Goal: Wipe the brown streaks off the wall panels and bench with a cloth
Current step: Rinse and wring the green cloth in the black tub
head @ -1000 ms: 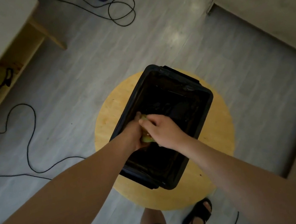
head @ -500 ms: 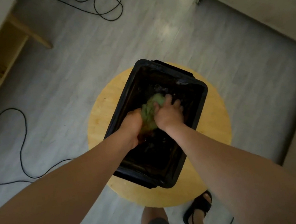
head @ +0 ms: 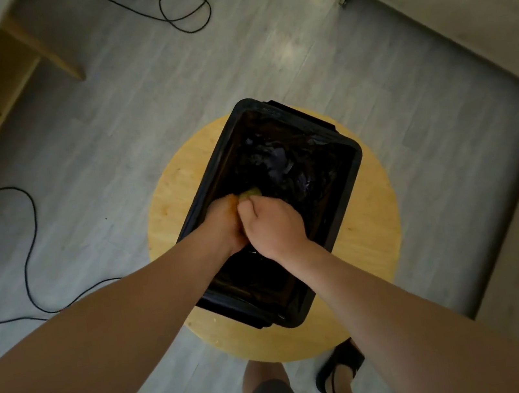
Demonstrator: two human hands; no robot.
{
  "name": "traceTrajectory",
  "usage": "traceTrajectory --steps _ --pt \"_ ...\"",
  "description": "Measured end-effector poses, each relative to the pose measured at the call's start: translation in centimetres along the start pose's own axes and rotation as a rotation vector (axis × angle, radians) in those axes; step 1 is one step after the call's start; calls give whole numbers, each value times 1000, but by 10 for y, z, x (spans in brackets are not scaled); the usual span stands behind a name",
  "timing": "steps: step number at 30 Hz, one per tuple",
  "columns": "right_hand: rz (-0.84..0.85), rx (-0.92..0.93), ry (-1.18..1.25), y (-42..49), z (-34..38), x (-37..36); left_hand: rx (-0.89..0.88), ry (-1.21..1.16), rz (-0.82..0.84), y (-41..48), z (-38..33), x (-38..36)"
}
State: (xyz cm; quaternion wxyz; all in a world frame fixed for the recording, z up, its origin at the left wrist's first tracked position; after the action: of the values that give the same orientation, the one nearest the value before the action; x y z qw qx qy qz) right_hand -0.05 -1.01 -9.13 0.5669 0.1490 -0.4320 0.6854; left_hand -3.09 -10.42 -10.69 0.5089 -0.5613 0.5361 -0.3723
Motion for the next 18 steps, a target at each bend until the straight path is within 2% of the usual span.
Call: traceTrajectory --steps 4,6,10,12,14,15,18 --pt "-5 -58 -181 25 -15 -3 -116 145 11 -5 3 1" --pt "-29 -166 -194 38 -29 -4 -157 217 51 -5 6 2" --pt "-26 -481 3 43 -47 -14 -87 265 19 0 16 7" --pt "106 -572 97 44 -51 -26 -20 217 16 8 18 6" --pt "294 -541 122 39 -43 -25 38 186 55 11 18 3" --pt "315 -490 147 34 -37 -19 60 158 71 12 16 1" --pt "186 -304 256 10 -17 2 72 112 119 14 11 -5"
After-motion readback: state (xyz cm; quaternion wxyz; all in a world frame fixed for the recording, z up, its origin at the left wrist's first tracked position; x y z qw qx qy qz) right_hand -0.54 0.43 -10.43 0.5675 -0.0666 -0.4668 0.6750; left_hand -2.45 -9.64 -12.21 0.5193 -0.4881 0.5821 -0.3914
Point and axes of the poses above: each hand's wrist, its own y-axis towards the middle knuckle, its own x-axis out of the back of the hand, z = x × y, the point moved 2 cm from there along y, towards the middle knuckle, and after that the axes turned 4 degrees about x, right-handed, at the moved point
